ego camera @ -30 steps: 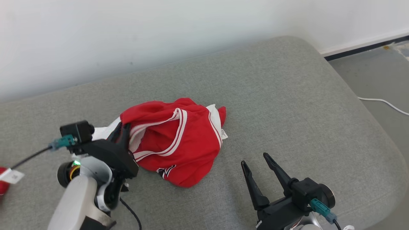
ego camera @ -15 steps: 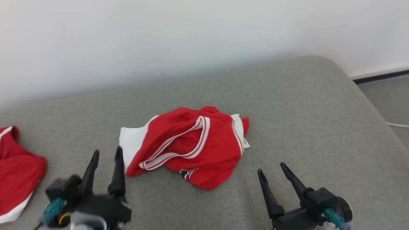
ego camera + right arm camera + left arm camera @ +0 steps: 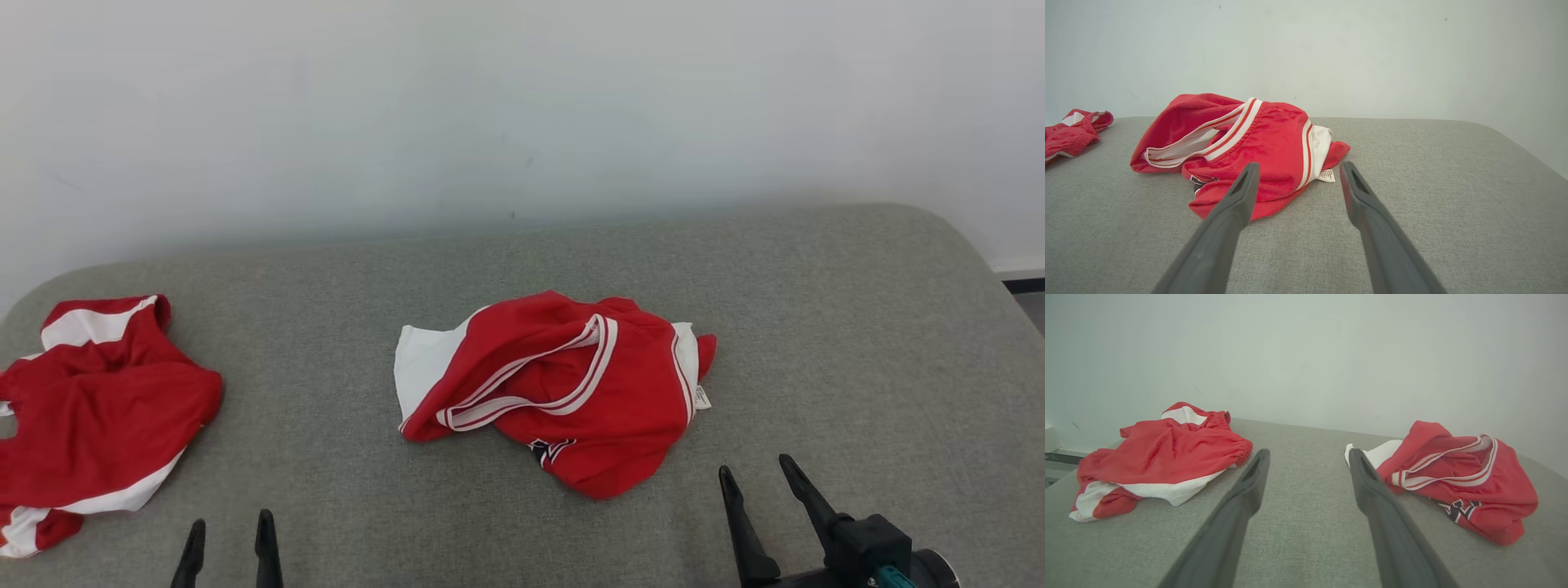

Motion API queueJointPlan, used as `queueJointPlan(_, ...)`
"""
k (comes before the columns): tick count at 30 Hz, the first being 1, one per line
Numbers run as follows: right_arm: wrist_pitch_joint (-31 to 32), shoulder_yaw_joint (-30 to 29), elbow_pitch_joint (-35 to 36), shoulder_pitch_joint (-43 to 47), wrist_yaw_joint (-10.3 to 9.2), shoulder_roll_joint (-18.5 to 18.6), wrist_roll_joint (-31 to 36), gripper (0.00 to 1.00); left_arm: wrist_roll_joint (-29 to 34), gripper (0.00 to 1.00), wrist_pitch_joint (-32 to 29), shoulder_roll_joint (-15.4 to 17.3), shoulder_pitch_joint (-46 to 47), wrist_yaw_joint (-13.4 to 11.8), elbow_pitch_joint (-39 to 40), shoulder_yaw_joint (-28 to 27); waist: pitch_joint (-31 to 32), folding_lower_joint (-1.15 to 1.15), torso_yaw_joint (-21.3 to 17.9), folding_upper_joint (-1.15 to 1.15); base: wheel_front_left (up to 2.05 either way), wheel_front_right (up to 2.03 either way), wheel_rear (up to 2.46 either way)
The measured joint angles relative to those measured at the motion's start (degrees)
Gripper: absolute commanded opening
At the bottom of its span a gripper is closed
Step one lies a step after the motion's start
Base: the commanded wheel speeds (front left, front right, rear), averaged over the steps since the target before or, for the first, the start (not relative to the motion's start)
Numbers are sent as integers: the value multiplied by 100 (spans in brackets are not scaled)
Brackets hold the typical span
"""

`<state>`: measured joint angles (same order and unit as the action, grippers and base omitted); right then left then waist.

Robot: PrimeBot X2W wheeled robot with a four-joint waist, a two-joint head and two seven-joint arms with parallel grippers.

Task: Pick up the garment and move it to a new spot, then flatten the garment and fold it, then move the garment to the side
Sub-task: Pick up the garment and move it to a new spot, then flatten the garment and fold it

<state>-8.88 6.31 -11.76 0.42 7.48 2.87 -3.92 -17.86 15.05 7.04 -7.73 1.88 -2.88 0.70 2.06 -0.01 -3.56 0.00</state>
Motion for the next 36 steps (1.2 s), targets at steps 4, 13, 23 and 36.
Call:
queueJointPlan(4,-22,-134,-88,110,0,1,9,100,202,100,0,-80,-195,156,-8,-91,64,0,105,0,0,0,0)
queueJointPlan(13,-53,-304,-264,318,0,1,43,100,392,100,0,-194,-334,368,-126,-204,151,0,206,0,0,0,0)
queueJointPlan(23,-53,-265,-227,296,0,1,-3,100,450,100,0,-302,-357,476,-162,-298,119,1,253,0,0,0,0)
queueJointPlan(36,136,-46,-393,-261,0,2,-73,100,501,100,0,-347,-221,526,-261,-244,63,1,290,1,0,0,0)
